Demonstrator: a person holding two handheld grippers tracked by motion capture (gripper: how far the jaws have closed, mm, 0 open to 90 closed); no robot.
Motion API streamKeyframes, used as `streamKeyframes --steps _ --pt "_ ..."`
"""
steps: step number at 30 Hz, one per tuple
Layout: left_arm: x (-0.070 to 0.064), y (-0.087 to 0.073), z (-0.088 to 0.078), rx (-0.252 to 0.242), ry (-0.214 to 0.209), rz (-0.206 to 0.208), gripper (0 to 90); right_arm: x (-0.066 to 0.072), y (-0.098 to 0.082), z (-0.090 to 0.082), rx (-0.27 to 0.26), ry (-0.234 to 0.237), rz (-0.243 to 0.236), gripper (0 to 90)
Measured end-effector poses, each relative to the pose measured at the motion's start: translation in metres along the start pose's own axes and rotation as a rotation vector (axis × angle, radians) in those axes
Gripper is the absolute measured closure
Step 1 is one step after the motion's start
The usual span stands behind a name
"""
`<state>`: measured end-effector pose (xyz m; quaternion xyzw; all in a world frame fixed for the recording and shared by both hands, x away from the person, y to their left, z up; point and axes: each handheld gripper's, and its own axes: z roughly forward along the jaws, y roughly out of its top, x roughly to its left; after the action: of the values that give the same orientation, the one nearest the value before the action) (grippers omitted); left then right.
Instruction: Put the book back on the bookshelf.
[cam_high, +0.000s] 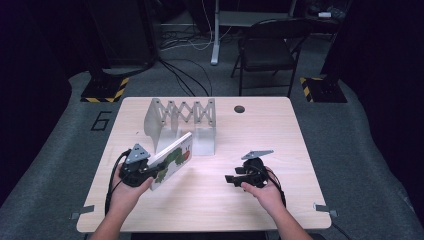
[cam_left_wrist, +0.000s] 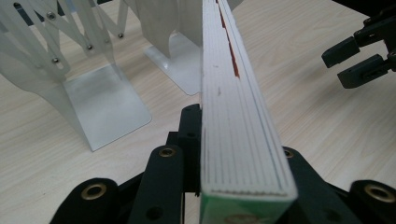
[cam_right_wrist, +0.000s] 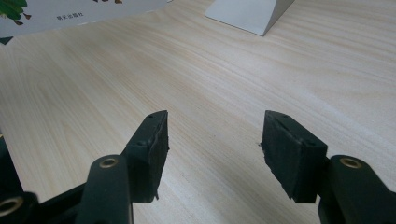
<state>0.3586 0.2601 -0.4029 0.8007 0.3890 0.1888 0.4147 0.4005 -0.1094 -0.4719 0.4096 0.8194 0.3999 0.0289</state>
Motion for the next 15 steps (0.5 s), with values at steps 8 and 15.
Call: streamKeyframes --steps 8,15 --pt "0.006 -0.001 -0.003 0.001 0.017 -0.009 75.6 0.000 0.000 0.000 0.000 -0.001 0.003 41.1" --pt "0.011 -0.004 -0.007 -0.008 0.041 -0.021 75.6 0.000 0.000 0.000 0.001 -0.002 0.002 41.0"
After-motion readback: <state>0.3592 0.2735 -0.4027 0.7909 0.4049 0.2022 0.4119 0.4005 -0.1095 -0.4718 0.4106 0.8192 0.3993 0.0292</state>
